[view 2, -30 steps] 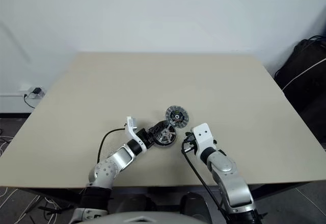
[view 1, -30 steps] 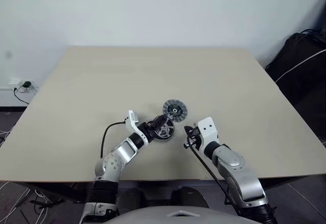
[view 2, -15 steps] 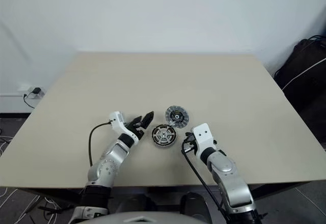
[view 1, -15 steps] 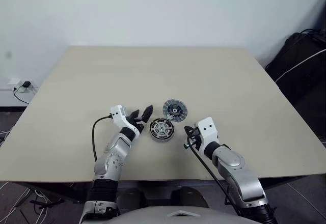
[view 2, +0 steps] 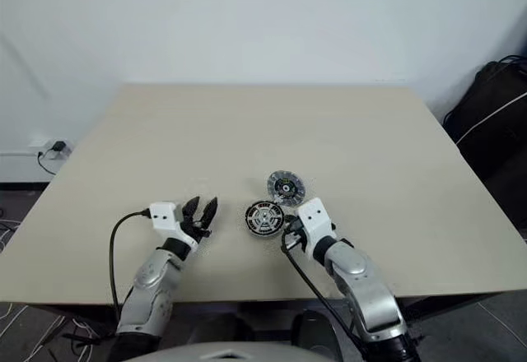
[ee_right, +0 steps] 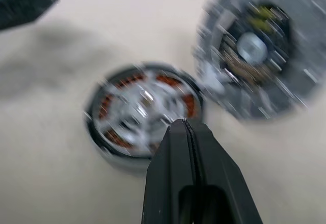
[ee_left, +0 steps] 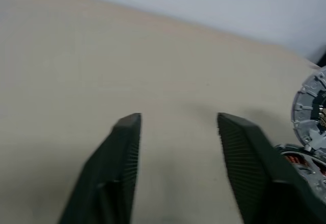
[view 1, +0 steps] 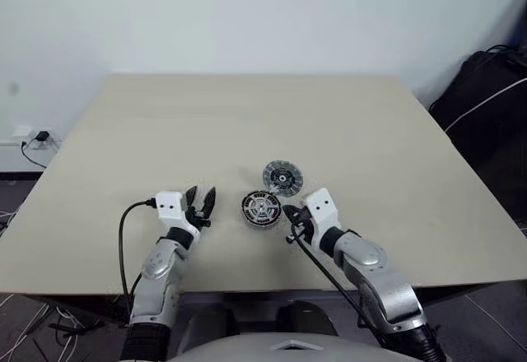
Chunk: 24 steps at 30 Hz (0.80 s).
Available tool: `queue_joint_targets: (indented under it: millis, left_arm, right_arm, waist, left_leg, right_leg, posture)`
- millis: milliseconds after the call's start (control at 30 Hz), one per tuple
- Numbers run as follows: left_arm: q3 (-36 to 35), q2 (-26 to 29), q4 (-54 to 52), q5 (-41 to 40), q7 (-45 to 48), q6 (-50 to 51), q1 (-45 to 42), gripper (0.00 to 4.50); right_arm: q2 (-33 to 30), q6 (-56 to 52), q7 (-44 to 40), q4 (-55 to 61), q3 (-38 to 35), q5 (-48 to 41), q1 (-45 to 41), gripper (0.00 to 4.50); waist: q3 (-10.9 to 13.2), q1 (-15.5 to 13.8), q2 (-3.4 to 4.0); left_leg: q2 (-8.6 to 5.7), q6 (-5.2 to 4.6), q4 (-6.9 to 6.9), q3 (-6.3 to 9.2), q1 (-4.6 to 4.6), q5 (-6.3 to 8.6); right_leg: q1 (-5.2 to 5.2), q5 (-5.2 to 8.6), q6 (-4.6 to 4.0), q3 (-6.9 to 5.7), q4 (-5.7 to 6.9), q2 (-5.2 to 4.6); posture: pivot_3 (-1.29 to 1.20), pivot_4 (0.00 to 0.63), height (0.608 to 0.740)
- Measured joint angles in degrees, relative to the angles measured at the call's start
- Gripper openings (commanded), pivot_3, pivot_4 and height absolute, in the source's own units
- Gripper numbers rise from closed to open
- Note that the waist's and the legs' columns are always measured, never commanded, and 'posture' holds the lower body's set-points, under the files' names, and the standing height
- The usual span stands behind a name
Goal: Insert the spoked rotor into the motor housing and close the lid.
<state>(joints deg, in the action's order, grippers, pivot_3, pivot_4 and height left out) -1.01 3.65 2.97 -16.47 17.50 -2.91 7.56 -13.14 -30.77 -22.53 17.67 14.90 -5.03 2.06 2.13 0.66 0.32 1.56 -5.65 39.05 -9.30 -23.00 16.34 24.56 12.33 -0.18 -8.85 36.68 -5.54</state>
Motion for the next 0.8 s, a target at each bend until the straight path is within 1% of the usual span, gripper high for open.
queue_joint_targets:
  millis: [133, 167, 300, 500, 667, 800]
  left_arm:
    - [0.06, 0.66, -1.48, 0.62, 0.03, 0.0, 2.89, 0.24]
    - [0.35, 1.05, -1.76, 0.84, 0.1, 0.07, 3.7, 0.01]
    - [2.46, 3.12, -3.48, 3.14, 1.04, 0.97, 6.21, 0.01]
    - [4.55, 3.1, -4.64, 4.79, 1.31, 1.45, 7.84, 0.01]
    - [4.99, 2.5, -5.76, 4.79, 1.32, 1.53, 7.68, 0.01]
    - [5.07, 2.26, -5.76, 4.79, 1.34, 1.57, 7.18, 0.01]
  right_arm:
    - [2.04, -0.03, 0.53, -4.34, 2.64, 1.57, -5.62, 0.0]
    - [2.63, 0.1, 0.45, -5.81, 3.33, 1.87, -6.89, 0.0]
    - [4.32, 0.77, -0.07, -12.02, 5.11, 2.66, -11.04, 0.0]
    - [4.98, 2.46, -0.99, -18.85, 5.56, 2.99, -12.79, 0.0]
    - [4.73, 3.58, -1.11, -20.35, 4.95, 3.22, -13.29, 0.0]
    - [3.21, 3.85, -2.95, -19.31, 4.85, 2.89, -13.28, 0.0]
  waist:
    - [0.02, -0.03, 0.02]
    - [0.04, -0.01, 0.04]
    - [0.09, -0.03, 0.09]
    - [0.12, 0.03, 0.13]
    - [0.12, 0.06, 0.19]
    - [0.14, 0.04, 0.2]
  left_leg:
    - [0.0, -0.01, -0.02, 0.0, 0.0, 0.01]
    - [0.0, 0.07, -0.02, -0.01, -0.01, -0.04]
    - [0.0, 0.21, -0.03, -0.05, -0.01, -0.12]
    - [0.0, 0.21, -0.03, -0.06, -0.01, -0.12]
    - [0.0, 0.24, -0.03, -0.06, 0.0, -0.14]
    - [-0.01, 0.23, -0.02, -0.06, -0.01, -0.13]
  right_leg:
    - [0.01, 0.01, -0.02, -0.04, 0.0, 0.01]
    - [0.01, 0.02, -0.03, -0.05, -0.01, 0.01]
    - [0.02, 0.02, -0.03, -0.06, -0.01, 0.0]
    - [0.03, 0.01, -0.02, -0.04, -0.01, -0.01]
    - [0.03, 0.01, -0.02, -0.04, 0.03, -0.01]
    - [0.03, 0.01, -0.01, -0.03, 0.01, -0.02]
  posture:
    - [0.0, 0.0, 0.74]
    - [0.0, 0.0, 0.74]
    - [0.0, 0.0, 0.74]
    - [0.0, 0.0, 0.74]
    - [0.0, 0.0, 0.74]
    - [0.0, 0.0, 0.74]
